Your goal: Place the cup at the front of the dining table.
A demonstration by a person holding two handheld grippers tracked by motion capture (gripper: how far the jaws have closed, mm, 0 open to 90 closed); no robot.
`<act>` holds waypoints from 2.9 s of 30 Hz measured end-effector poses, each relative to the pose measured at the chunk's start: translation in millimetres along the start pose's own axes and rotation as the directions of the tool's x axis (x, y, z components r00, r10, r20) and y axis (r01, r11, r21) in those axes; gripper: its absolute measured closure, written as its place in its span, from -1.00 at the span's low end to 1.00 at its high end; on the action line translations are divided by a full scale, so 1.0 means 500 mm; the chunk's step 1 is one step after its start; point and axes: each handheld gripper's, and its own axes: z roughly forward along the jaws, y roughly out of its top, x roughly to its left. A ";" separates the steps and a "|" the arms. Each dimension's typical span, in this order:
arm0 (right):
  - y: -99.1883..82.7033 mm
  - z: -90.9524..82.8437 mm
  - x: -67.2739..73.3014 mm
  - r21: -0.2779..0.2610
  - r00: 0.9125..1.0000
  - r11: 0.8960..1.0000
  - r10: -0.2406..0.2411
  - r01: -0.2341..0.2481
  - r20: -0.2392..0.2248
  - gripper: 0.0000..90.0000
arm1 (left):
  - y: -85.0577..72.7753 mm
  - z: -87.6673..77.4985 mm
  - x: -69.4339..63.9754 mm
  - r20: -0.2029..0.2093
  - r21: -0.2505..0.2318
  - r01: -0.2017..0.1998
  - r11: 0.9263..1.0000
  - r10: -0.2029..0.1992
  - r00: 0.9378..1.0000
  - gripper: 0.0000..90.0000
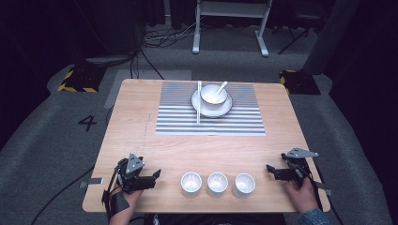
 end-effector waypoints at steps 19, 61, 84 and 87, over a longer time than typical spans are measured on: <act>0.000 0.000 0.000 0.000 1.000 1.000 0.000 0.000 0.001 -0.72 | 0.053 -0.052 -0.058 0.062 -0.082 -0.014 0.997 0.019 0.998 -0.64; 0.000 0.000 0.000 0.000 1.000 1.000 0.000 0.000 0.001 -0.72 | 0.113 -0.018 -0.243 0.303 -0.150 -0.167 0.974 0.206 0.930 -0.67; 0.000 0.000 0.001 0.000 1.000 1.000 -0.001 0.001 0.002 -0.72 | 0.066 0.062 -0.242 0.270 -0.022 -0.176 0.984 0.175 0.947 -0.68; 0.000 0.000 0.001 -0.001 1.000 1.000 0.000 0.000 0.001 -0.72 | 0.062 0.070 -0.238 0.283 0.008 -0.176 0.984 0.166 0.945 -0.66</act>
